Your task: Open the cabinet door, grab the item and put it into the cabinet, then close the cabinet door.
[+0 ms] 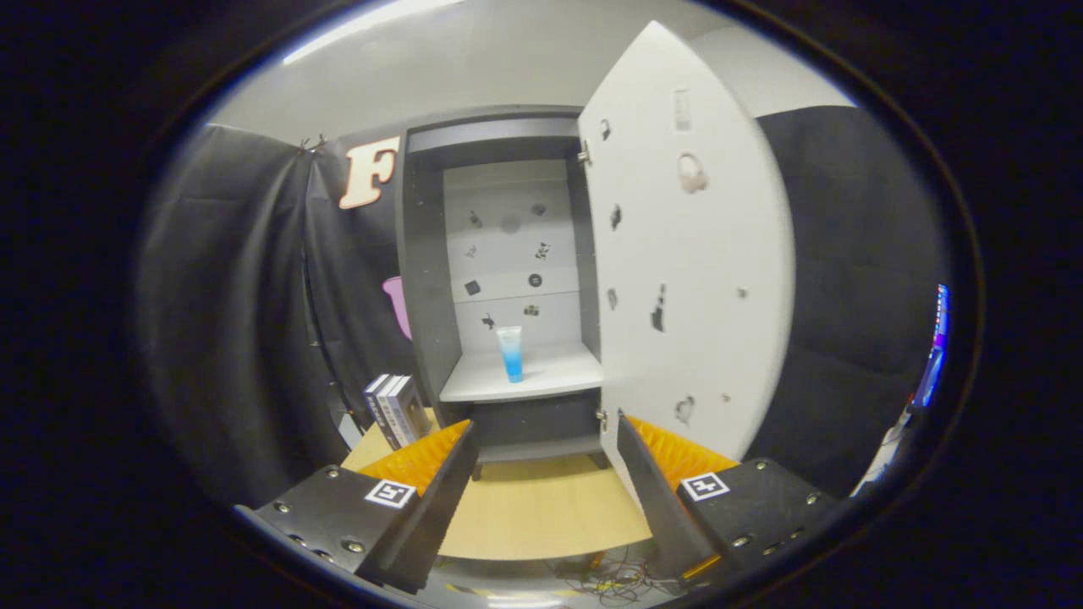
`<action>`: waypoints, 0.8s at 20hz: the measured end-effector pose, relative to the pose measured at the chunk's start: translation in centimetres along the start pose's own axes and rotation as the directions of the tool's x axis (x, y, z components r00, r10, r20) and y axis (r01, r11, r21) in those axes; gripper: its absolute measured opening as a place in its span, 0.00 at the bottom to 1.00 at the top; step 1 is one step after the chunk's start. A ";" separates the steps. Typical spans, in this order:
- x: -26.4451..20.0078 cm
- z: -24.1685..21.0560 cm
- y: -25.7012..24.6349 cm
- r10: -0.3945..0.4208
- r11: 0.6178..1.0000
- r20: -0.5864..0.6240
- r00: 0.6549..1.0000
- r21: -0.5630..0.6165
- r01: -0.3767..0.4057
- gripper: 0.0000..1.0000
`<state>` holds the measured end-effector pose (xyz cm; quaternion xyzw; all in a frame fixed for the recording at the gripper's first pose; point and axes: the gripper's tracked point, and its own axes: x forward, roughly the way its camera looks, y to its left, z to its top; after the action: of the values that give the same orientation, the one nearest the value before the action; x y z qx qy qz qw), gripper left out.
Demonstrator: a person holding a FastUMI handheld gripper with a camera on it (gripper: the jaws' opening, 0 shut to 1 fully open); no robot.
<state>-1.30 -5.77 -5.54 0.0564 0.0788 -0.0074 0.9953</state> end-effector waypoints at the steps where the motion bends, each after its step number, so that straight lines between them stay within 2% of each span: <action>1: -1.0 0.3 -2.0 -0.031 0.999 0.012 0.999 0.017 0.031 0.98; 5: -2.3 0.6 -9.6 -0.148 0.988 0.011 0.989 0.034 0.148 0.98; 10: -1.4 2.0 -17.3 -0.198 0.979 0.027 0.980 0.045 0.197 0.98; 13: 0.4 2.3 -19.9 -0.181 0.983 0.027 0.983 0.036 0.180 0.99; 16: 3.0 2.5 -20.6 -0.110 0.994 0.029 0.993 0.025 0.109 0.99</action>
<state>1.57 -26.49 -5.89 0.0634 0.0666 -0.0639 0.9937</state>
